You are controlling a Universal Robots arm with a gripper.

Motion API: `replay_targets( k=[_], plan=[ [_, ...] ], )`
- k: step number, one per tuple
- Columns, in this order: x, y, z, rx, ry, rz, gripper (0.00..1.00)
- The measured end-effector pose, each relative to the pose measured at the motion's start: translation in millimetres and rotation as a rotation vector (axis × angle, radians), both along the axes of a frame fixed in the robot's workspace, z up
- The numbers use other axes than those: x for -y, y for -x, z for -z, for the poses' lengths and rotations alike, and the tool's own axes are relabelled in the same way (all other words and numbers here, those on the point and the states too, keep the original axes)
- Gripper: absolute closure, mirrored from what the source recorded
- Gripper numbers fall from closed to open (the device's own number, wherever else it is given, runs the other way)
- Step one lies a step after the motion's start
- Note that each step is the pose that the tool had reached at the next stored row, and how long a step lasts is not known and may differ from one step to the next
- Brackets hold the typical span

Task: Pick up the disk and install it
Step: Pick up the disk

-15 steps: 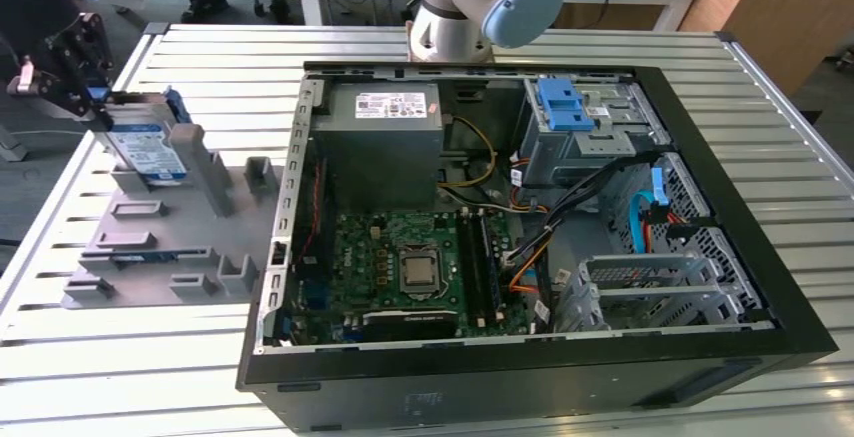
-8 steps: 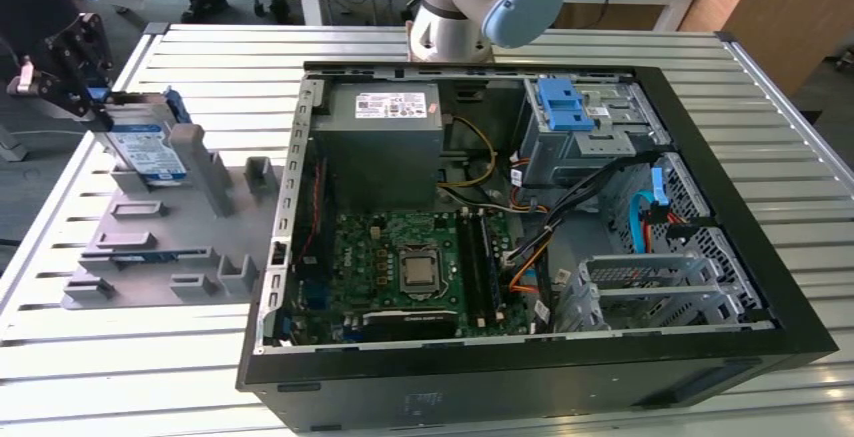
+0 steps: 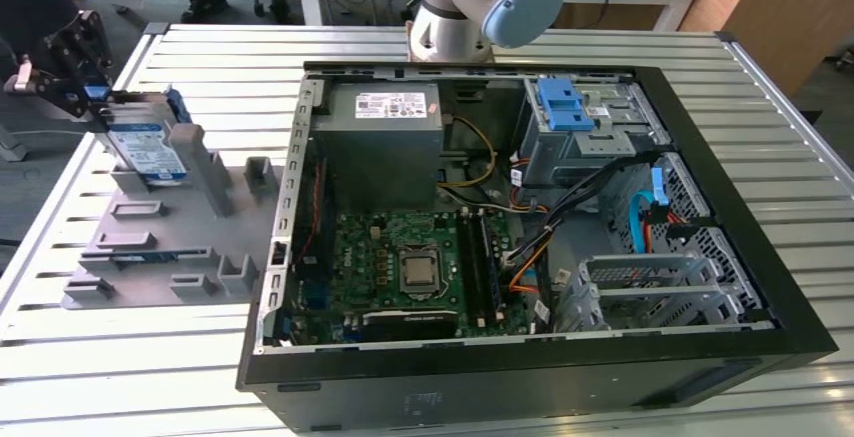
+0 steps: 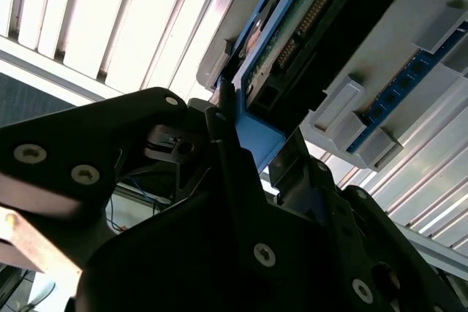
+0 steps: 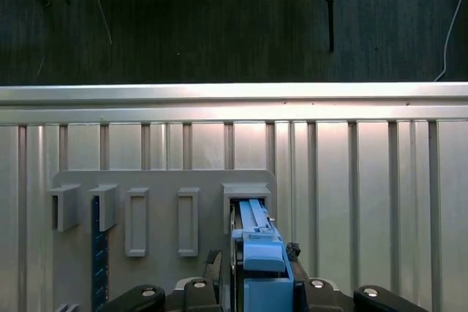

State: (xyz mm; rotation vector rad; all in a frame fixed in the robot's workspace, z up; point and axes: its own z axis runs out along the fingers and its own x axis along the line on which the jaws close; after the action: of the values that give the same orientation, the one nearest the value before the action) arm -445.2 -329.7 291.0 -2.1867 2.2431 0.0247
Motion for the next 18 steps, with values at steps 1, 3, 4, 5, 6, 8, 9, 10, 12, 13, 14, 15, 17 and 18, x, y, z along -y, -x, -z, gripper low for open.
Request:
replay_targets(
  k=[1,3,4,5,6,8,9,10,12,13,14,15,17,18],
  plan=[
    [0.0,0.0,0.0,0.0002,-0.0001,0.000,0.56],
    [0.0,0.0,-0.1,0.0002,-0.0001,0.000,0.56],
    [-0.3,0.0,-0.3,0.0000,0.0000,0.000,0.56],
    [-1.0,0.0,0.0,-0.0002,0.0001,0.000,0.56],
    [-1.0,0.0,0.0,-0.0002,0.0001,0.000,0.56],
    [-1.0,0.0,0.1,-0.0002,0.0001,0.000,0.56],
    [-1.0,0.0,0.2,-0.0001,0.0000,0.000,0.56],
    [-1.0,0.0,0.2,-0.0001,0.0000,0.000,0.56],
    [-1.0,0.0,0.2,-0.0002,0.0001,0.000,0.56],
    [-1.0,0.0,0.2,-0.0001,0.0000,0.000,0.56],
    [-1.0,0.0,0.2,-0.0001,0.0000,0.000,0.56],
    [-1.0,0.0,0.2,-0.0001,0.0000,0.000,0.55],
    [-1.0,0.0,0.2,-0.0001,0.0001,0.000,0.48],
    [-1.0,0.0,0.2,-0.0001,0.0000,0.000,0.48]
  ],
)
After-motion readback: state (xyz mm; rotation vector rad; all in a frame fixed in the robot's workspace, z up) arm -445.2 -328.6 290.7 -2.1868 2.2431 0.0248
